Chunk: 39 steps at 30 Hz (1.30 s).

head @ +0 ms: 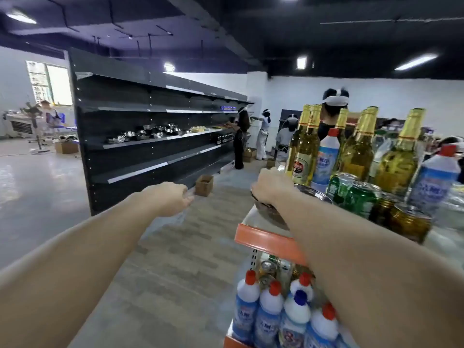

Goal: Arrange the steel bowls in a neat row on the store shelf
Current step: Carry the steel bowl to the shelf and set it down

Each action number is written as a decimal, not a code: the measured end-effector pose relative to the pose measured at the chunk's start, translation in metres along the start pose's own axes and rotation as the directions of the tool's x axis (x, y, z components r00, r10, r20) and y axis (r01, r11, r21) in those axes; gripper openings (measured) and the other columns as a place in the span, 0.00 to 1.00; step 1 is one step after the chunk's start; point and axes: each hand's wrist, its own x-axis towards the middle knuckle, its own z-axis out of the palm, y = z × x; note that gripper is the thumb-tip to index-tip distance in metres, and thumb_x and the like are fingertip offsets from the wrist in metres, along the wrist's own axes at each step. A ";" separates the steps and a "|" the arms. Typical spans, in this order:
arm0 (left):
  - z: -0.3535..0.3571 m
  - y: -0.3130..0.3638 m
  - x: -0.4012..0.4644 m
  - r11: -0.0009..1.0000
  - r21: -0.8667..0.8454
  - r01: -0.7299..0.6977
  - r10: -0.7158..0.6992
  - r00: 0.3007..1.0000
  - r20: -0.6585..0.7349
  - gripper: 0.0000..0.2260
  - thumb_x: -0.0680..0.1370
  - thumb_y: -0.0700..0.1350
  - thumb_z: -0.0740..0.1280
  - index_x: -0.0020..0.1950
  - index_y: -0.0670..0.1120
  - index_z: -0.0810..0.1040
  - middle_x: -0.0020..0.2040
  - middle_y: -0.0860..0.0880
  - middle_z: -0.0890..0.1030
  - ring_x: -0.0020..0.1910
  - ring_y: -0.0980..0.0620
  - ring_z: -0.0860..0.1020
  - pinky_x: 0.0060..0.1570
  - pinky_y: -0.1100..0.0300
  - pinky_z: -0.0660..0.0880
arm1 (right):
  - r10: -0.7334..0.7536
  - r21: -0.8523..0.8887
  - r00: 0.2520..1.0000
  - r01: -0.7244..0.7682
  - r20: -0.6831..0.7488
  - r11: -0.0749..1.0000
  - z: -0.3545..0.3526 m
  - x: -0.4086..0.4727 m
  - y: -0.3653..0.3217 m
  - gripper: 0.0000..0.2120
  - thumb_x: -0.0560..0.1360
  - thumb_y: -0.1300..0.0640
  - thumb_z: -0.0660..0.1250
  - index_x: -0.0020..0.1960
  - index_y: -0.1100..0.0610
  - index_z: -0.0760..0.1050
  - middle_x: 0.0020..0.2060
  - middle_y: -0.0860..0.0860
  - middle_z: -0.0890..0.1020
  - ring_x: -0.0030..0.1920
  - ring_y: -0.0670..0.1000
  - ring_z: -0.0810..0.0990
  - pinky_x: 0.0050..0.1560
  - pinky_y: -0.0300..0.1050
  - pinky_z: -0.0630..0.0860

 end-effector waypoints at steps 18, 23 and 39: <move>0.011 0.037 0.020 0.993 0.086 -0.086 0.082 0.995 0.049 0.24 0.80 0.60 0.55 0.74 0.51 0.67 0.69 0.48 0.74 0.66 0.46 0.73 0.58 0.52 0.72 | 0.205 -0.195 0.970 -0.177 0.134 0.965 0.013 0.007 0.100 0.18 0.75 0.57 0.57 0.60 0.61 0.76 0.56 0.59 0.79 0.58 0.62 0.76 0.49 0.52 0.72; 0.012 0.035 0.018 0.993 0.100 -0.056 0.050 0.997 0.060 0.24 0.81 0.59 0.55 0.75 0.52 0.66 0.71 0.48 0.72 0.68 0.46 0.71 0.63 0.51 0.71 | 0.301 -0.276 0.950 -0.267 0.086 0.923 0.017 0.025 0.103 0.20 0.76 0.56 0.60 0.66 0.61 0.73 0.64 0.63 0.73 0.67 0.64 0.67 0.63 0.55 0.69; 0.014 -0.050 0.001 0.980 0.105 0.172 -0.176 0.984 0.038 0.24 0.79 0.60 0.57 0.72 0.51 0.69 0.68 0.48 0.74 0.65 0.45 0.74 0.63 0.49 0.73 | 0.145 0.528 0.954 -0.267 0.261 0.806 0.031 0.067 -0.009 0.06 0.74 0.63 0.60 0.40 0.60 0.74 0.32 0.56 0.81 0.34 0.55 0.79 0.31 0.44 0.75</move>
